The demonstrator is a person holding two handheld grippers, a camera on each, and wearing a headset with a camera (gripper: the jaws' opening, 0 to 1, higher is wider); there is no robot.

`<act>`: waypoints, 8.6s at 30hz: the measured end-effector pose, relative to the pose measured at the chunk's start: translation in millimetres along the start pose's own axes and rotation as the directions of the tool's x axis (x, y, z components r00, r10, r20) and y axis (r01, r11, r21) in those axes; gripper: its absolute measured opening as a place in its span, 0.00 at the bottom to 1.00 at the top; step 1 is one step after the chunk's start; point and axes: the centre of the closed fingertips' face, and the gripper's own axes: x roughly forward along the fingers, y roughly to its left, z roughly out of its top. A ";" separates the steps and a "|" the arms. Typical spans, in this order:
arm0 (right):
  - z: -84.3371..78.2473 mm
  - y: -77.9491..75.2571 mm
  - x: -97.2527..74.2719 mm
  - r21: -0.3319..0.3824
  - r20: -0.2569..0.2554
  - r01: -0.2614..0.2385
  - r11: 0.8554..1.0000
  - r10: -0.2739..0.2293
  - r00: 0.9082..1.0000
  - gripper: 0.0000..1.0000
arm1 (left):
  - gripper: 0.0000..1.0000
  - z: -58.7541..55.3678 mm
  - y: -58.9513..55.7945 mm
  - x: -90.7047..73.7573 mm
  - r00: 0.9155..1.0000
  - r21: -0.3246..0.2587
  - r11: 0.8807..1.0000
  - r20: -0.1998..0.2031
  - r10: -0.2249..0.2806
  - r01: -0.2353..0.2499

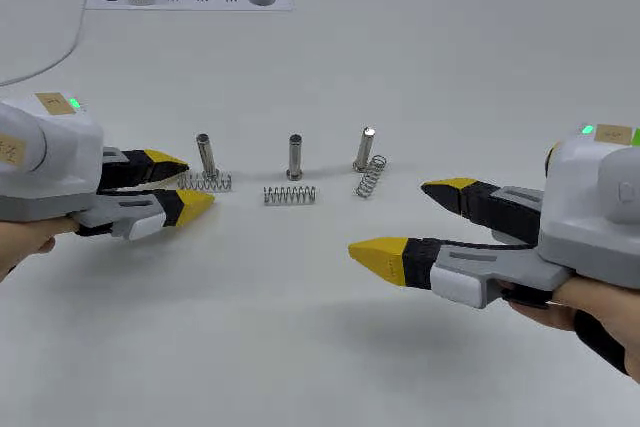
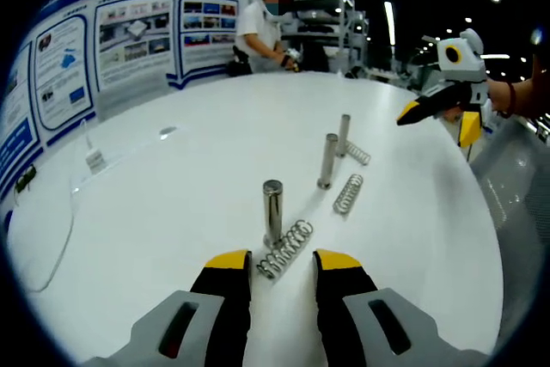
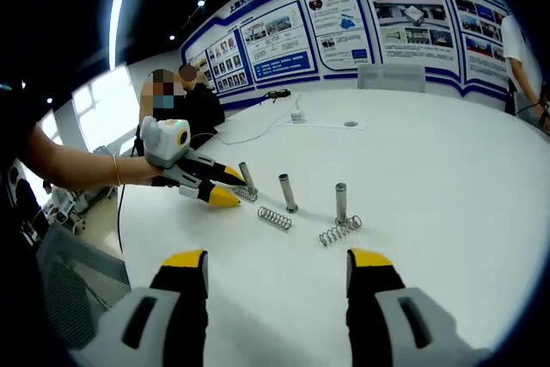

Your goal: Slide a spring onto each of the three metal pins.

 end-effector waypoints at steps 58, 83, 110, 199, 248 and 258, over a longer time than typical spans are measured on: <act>34.1 37.6 2.9 0.119 0.113 -0.085 0.989 0.072 0.991 0.57 | 0.10 31.5 -39.9 -57.6 0.985 -0.126 0.992 0.172 0.032 -0.010; 82.7 94.9 32.3 0.315 0.310 -0.315 0.895 0.217 0.926 0.36 | 0.10 80.5 -95.9 -87.7 0.927 -0.141 0.990 0.369 0.060 -0.008; 88.9 106.5 29.7 0.388 0.340 -0.402 0.829 0.277 0.899 0.12 | 0.10 85.4 -115.5 -90.3 0.930 -0.108 0.994 0.366 0.046 -0.007; 101.7 62.2 162.4 -0.276 0.134 -0.104 0.956 0.146 0.980 0.12 | 0.92 27.9 -93.4 -75.9 0.961 -0.151 0.969 0.171 0.219 -0.194; 76.6 55.6 166.2 -0.252 0.033 -0.101 0.962 0.113 0.993 0.28 | 0.91 28.5 -88.7 -80.3 0.955 -0.136 0.966 0.169 0.242 -0.221; 88.7 56.1 140.5 -0.220 0.059 -0.098 0.971 0.113 0.992 0.40 | 0.89 34.7 -85.6 -80.9 0.954 -0.101 0.969 0.179 0.242 -0.226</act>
